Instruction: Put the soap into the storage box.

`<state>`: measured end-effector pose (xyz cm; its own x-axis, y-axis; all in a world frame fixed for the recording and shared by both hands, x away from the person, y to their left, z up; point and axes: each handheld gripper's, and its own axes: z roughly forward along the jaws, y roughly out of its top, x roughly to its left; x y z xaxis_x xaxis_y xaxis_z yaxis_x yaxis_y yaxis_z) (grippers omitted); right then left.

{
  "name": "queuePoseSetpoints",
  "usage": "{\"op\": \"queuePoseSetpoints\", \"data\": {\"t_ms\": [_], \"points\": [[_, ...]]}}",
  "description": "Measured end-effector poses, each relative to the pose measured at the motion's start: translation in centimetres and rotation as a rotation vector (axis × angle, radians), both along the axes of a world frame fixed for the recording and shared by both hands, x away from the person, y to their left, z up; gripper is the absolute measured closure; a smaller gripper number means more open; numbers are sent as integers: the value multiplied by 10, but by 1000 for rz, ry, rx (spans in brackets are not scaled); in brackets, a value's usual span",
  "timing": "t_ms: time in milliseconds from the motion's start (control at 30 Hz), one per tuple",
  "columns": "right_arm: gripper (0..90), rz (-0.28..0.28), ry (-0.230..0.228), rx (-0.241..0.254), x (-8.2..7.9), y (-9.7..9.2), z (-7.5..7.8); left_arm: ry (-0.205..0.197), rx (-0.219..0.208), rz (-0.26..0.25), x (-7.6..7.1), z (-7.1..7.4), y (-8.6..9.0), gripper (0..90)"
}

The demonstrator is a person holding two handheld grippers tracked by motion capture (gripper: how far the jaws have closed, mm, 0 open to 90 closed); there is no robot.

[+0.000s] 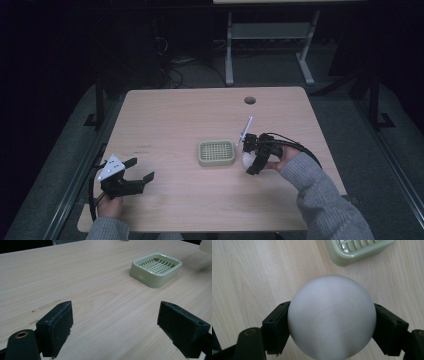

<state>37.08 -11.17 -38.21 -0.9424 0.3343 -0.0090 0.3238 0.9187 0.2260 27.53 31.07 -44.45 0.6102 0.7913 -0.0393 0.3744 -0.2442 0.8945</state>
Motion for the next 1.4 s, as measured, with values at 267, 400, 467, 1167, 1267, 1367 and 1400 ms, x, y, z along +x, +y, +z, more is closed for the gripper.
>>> {"op": "queuePoseSetpoints", "data": {"t_ms": [267,400,467,1167,1267,1367,1400], "points": [[231,25,0,-3,7,10,4,-2,-3,5,0,0,0,128],[231,29,-2,-11,11,15,5,-1,-4,7,0,0,1,128],[231,33,-4,-13,14,19,7,-2,-5,7,0,0,1,128],[231,61,-1,4,31,45,10,-5,-6,8,0,0,2,128],[231,62,1,2,32,47,9,-5,-6,8,0,0,2,128],[231,62,6,2,35,50,8,-7,-6,9,1,0,2,128],[231,63,2,-3,36,52,8,-6,-5,9,1,0,2,128]]}}
